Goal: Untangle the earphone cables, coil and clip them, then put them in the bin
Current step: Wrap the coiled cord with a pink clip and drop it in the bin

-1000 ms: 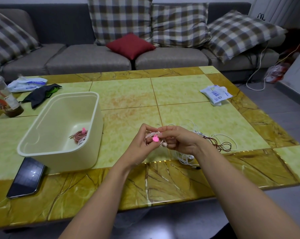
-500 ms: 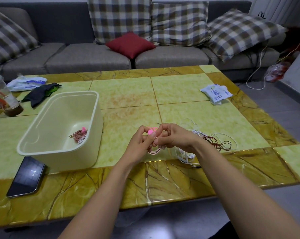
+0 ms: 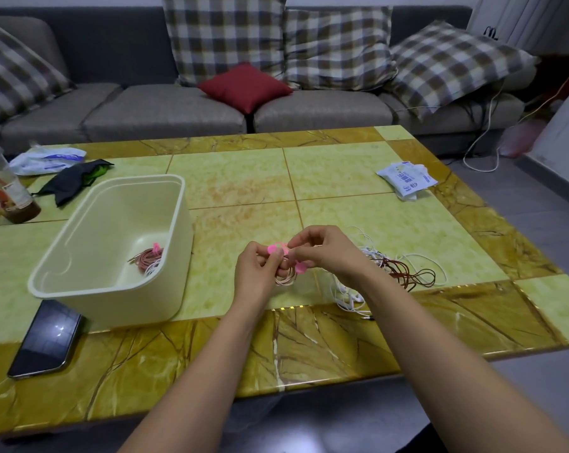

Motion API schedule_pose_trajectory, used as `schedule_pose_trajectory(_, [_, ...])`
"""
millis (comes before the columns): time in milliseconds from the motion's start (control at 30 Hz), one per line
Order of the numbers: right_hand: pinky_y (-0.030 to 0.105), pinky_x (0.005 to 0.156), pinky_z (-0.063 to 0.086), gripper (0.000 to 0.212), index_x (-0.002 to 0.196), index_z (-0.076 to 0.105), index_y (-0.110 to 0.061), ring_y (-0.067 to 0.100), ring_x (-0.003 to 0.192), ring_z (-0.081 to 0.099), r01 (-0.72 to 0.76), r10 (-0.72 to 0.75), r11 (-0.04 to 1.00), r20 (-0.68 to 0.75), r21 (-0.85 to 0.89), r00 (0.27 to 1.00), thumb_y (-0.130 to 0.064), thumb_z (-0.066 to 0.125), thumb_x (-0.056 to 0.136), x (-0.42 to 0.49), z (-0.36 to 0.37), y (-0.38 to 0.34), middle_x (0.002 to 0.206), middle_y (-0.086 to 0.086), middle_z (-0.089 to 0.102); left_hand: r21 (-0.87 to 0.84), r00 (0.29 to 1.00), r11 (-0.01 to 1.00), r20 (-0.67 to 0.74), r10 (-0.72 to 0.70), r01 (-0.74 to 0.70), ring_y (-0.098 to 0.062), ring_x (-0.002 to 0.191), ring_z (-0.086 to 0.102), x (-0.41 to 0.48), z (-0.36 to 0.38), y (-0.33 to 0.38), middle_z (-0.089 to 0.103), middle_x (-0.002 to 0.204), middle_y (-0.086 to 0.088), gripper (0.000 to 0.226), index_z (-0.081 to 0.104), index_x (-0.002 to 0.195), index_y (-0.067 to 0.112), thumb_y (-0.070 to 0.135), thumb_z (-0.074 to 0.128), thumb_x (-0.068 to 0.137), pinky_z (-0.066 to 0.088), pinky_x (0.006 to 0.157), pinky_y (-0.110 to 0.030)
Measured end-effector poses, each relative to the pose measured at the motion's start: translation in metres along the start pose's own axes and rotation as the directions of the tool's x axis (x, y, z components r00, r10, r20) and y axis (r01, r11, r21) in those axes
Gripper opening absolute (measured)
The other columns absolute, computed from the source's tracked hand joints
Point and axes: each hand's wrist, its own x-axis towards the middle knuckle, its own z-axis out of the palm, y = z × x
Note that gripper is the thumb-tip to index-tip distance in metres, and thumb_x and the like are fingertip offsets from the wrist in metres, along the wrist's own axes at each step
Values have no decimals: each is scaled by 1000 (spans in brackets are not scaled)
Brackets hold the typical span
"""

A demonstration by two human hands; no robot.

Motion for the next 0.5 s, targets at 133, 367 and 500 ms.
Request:
schedule_pose_trajectory(133, [33, 81, 60, 16, 90, 70, -1, 22, 78, 68, 19, -19, 1000, 28, 1, 999, 10, 72, 78, 3, -2, 3, 86, 12, 69, -32, 998, 999, -67, -5, 3, -23, 64, 68, 0, -3, -1, 72, 74, -14, 16, 51, 84, 5, 12, 62, 94, 56, 62, -34])
schedule_pose_trajectory(367, [45, 84, 59, 29, 77, 67, -10, 25, 74, 72, 66, -68, 997, -83, -31, 994, 6, 86, 63, 7, 11, 17, 73, 10, 71, 13, 998, 999, -41, 51, -51, -29, 67, 71, -3, -1, -1, 73, 70, -11, 20, 53, 84, 5, 18, 65, 92, 58, 67, -43])
schedule_pose_trajectory(500, [32, 77, 52, 38, 97, 62, -17, 12, 79, 58, 102, -123, 977, -103, -190, 987, -11, 88, 69, 8, 8, 20, 95, -3, 63, -4, 993, 993, -3, 116, -116, -26, 68, 71, -6, 0, 4, 72, 72, -12, 18, 52, 83, 5, 15, 63, 93, 58, 66, -39])
